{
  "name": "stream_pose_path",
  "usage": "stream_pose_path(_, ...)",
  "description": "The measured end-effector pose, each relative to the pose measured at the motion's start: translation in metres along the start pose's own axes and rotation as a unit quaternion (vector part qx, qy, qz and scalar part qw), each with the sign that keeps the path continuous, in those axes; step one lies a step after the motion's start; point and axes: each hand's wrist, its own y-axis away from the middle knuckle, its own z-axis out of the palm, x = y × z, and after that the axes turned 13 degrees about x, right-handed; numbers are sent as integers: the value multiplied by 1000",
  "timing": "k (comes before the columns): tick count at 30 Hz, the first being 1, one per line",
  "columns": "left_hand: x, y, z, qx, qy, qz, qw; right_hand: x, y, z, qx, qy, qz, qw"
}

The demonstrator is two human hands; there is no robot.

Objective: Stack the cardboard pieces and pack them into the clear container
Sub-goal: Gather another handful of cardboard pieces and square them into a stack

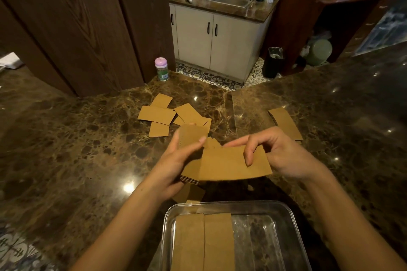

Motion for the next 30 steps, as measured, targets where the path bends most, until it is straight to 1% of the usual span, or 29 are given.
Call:
stream_pose_path(2,0,4,5,-29,-10,-8,999,1,-4,0,-52,16,8,999)
stream_pose_path(3,-1,6,6,-44,-16,-11,999,3,-6,0,-56,27,13,998)
stream_pose_path(5,-3,8,8,-74,-20,-22,997,5,-8,0,-21,43,16,999)
stream_pose_path(7,-4,10,9,-92,-4,-28,995,8,-9,3,55,54,18,997)
stream_pose_path(9,-3,12,11,-70,33,-18,997,8,-11,7,180,77,35,980)
stream_pose_path(10,-2,11,12,-47,53,-6,997,7,-11,9,240,41,63,968)
stream_pose_path(11,-1,10,13,-23,71,10,997,5,-10,12,279,-25,97,955)
stream_pose_path(12,0,8,14,-2,85,28,996,3,-8,13,292,-73,118,946)
stream_pose_path(13,1,6,14,12,93,45,995,2,-6,14,286,-85,116,947)
stream_pose_path(14,1,5,15,21,91,58,994,1,-4,13,268,-54,98,957)
stream_pose_path(15,2,5,16,25,77,62,995,1,-2,14,246,-1,70,967)
stream_pose_path(17,0,7,20,9,31,53,998,2,-1,19,222,85,16,971)
stream_pose_path(20,-2,12,28,-43,-8,30,999,1,-5,28,218,169,-30,961)
stream_pose_path(23,-3,13,31,-62,12,26,998,0,-7,33,209,285,-73,933)
stream_pose_path(25,-3,11,31,-67,31,30,997,-3,-4,35,153,318,-52,934)
stream_pose_path(27,-2,11,31,-81,51,25,995,-8,1,37,73,332,-28,940)
stream_pose_path(29,-2,13,31,-104,66,-4,992,-11,5,41,12,346,-39,938)
stream_pose_path(30,-2,14,32,-116,66,-22,991,-12,7,43,1,349,-53,936)
